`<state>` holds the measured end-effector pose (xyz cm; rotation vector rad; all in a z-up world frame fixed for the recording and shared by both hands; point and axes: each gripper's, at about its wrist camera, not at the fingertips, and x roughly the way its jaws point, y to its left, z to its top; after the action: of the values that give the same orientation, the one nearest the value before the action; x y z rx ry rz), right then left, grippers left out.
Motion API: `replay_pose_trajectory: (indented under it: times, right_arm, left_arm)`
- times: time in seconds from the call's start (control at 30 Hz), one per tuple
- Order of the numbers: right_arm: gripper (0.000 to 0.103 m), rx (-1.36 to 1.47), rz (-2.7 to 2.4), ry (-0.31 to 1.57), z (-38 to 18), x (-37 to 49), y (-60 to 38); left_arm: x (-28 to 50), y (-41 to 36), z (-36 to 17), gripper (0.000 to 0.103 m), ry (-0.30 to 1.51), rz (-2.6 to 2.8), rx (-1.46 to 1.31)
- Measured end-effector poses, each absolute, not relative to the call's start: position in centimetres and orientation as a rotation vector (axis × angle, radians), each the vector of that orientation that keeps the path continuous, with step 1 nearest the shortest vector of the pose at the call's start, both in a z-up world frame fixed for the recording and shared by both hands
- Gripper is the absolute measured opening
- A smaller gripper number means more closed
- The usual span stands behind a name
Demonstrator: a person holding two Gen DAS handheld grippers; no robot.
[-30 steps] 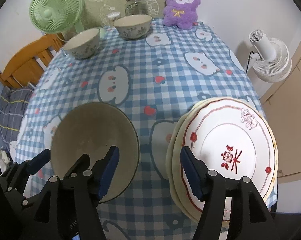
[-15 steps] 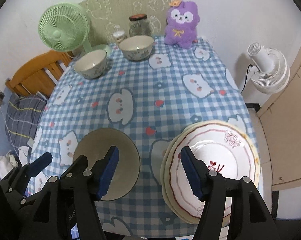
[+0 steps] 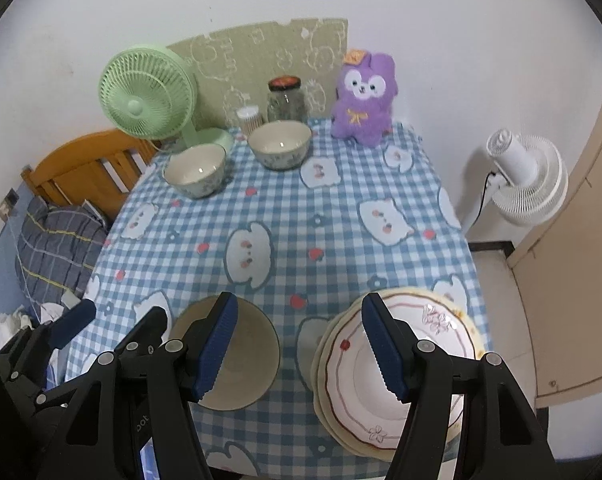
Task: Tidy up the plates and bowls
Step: 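Pull both grippers back and move them toward the green-rim bowl by the fan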
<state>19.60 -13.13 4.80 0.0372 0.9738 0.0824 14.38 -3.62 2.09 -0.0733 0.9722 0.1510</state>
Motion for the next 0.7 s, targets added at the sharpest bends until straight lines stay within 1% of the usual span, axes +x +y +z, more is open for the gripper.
replay_pose_trajectory:
  times: [0.13, 0.4, 0.6, 0.63, 0.7]
  right_arm:
    - [0.068, 0.041, 0.093, 0.967, 5.7, 19.9, -13.1]
    - [0.068, 0.034, 0.104, 0.976, 6.4, 21.0, -12.0]
    - [0.068, 0.004, 0.086, 0.934, 7.0, 22.3, -10.6]
    - [0.069, 0.003, 0.083, 0.927, 7.1, 22.6, -10.5]
    - [0.082, -0.002, 0.065, 0.902, 7.4, 23.2, -10.1]
  left_arm:
    - [14.4, -3.4, 3.2, 0.073, 0.970, 0.158, -0.095]
    - [15.2, -3.0, 4.6, 0.073, 0.933, 0.166, -0.052]
    - [16.9, -2.1, 4.7, 0.073, 0.961, 0.127, -0.026]
    - [17.2, -1.9, 4.7, 0.073, 0.959, 0.125, -0.028]
    - [17.7, -1.4, 4.9, 0.073, 0.954, 0.117, -0.028]
